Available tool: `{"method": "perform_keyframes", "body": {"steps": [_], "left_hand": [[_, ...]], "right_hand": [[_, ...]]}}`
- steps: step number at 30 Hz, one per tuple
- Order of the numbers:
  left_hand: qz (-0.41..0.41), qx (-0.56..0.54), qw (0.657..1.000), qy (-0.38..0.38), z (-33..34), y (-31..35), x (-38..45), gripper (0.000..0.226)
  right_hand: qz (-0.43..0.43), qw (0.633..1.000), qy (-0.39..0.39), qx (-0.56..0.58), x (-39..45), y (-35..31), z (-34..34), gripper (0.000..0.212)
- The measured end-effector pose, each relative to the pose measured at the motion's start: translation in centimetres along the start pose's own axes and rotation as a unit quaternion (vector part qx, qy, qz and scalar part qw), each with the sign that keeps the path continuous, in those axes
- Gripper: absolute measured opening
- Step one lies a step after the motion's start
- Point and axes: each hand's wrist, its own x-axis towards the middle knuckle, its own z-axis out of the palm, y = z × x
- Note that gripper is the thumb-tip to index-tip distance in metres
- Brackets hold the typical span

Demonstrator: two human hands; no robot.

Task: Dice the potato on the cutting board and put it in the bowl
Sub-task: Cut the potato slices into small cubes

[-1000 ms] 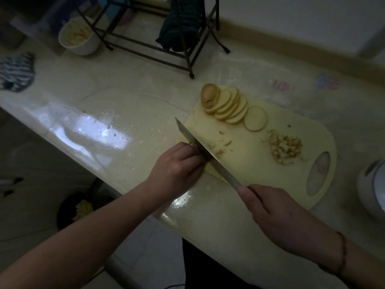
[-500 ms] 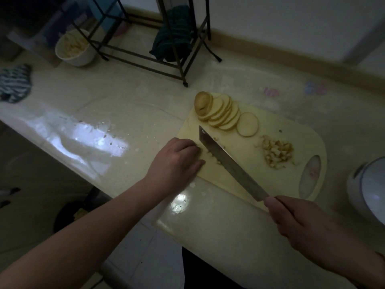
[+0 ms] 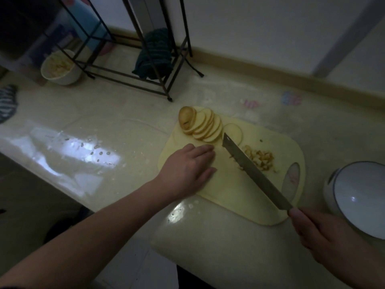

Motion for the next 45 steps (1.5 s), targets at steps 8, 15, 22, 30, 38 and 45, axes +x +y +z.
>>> {"method": "perform_keyframes", "body": {"steps": [8, 15, 22, 30, 38, 45], "left_hand": [[-0.008, -0.083, 0.991, 0.109, -0.4, 0.7, 0.6, 0.024], [0.048, -0.198, 0.964, 0.173, -5.5, 2.3, 1.9, 0.019], [0.137, -0.127, 0.981, -0.056, -4.0, 5.7, 2.6, 0.041], [0.111, -0.072, 0.984, -0.116, -2.8, 6.3, 3.1, 0.065], [0.087, -0.1, 0.986, -0.1, -3.5, 6.2, 3.5, 0.07], [0.183, -0.15, 0.963, -0.125, -2.9, 7.7, 4.0, 0.066]], "right_hand": [[-0.018, 0.997, 0.025, -0.068, -1.0, 0.8, -0.5, 0.082], [-0.102, 0.951, 0.056, -0.287, -1.5, -0.6, -1.9, 0.048], [-0.148, 0.914, 0.081, -0.369, -1.0, -1.9, -2.3, 0.039], [-0.154, 0.906, 0.112, -0.378, -0.5, -1.0, -0.6, 0.045], [-0.212, 0.883, 0.143, -0.392, -0.2, -0.5, -0.8, 0.061], [-0.238, 0.873, 0.163, -0.394, 0.1, -0.3, -0.1, 0.068]]}}
